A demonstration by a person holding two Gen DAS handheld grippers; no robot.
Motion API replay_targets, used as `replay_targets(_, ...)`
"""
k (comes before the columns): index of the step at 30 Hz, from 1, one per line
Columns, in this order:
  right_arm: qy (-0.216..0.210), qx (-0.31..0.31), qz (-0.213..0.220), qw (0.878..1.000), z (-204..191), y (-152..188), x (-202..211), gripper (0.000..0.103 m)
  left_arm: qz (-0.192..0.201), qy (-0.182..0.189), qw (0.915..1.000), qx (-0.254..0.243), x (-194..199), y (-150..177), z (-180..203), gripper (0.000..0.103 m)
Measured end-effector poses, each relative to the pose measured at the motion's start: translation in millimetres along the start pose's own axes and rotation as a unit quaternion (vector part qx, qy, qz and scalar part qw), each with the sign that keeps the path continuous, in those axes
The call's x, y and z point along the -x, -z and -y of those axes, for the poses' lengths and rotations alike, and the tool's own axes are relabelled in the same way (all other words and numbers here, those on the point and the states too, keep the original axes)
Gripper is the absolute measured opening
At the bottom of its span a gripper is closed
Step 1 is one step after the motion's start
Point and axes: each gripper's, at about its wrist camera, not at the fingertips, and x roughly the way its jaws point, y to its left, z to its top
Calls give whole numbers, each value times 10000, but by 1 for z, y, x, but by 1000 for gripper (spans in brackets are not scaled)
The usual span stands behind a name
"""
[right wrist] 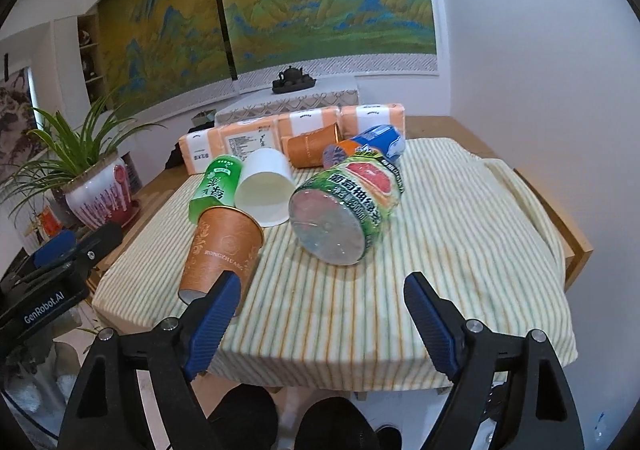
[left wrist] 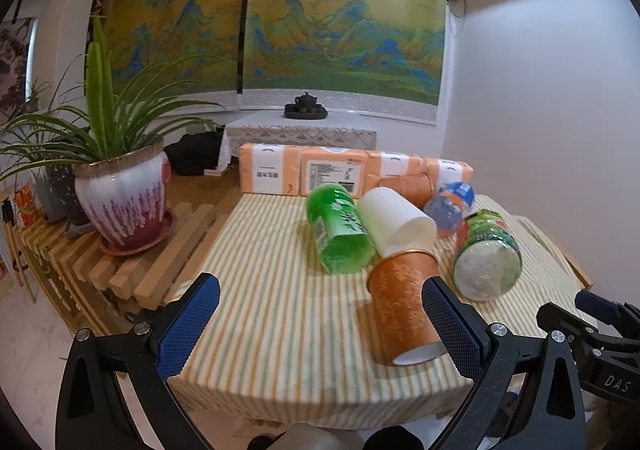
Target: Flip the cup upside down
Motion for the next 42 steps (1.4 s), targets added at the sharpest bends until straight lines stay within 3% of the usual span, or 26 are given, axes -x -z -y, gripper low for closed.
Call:
replay_targets(13,248,-151,394,9988,16,3,18,89,-140,177,9997,-131,-10,10,32,102)
replay_targets(35,206,-371,190,9989,33,9,11,90,-526,338,9976,-279,-50,40,57,102)
replay_targets(37,202,-377,188,9989,33,9,11,90,-534,332,9976,-287,-52,43,58,99)
replay_targets(42,153,-432,137,9989,34,8,9,90,-611,393,9965,-408,-56,49,65,80)
